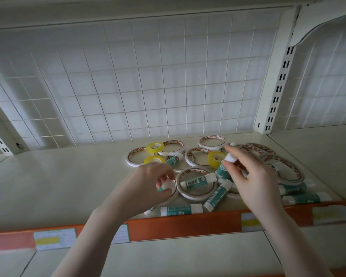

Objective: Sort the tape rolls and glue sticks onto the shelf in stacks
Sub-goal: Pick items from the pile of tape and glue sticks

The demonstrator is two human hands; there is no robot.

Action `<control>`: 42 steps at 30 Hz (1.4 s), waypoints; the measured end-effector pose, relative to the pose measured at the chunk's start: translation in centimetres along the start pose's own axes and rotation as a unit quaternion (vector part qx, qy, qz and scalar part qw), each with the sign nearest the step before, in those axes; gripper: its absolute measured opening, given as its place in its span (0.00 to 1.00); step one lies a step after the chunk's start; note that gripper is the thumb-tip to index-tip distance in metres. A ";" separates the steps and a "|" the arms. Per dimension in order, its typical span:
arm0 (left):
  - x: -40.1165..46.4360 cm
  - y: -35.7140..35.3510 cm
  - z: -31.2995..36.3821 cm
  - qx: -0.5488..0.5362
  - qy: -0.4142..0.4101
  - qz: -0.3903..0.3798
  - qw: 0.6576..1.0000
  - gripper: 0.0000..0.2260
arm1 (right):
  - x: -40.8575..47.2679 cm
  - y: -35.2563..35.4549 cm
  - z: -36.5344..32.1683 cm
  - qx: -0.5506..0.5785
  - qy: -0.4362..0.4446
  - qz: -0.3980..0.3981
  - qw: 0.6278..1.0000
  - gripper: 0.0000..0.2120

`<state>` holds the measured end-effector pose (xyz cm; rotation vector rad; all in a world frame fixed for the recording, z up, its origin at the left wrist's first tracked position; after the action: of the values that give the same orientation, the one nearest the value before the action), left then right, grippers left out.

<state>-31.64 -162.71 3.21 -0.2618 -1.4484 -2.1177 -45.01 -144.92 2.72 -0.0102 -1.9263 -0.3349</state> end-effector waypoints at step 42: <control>-24.5 42.0 -48.2 0.047 0.230 0.345 0.909 0.10 | -3.3 -43.8 -52.6 0.206 -0.057 -0.141 0.967 0.08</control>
<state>18.45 -209.30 6.35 -0.1824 -0.9761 -1.4017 -3.08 -198.88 7.30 0.5333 -2.0818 -0.1175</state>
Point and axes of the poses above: each hand's wrist, its own x-axis towards the middle knuckle, its own y-axis out of the back of the hand, z = x × y, the point moved 5 cm from there along x, towards the middle knuckle, and after that the axes turned 13 degrees about z, right-handed, at the moved point
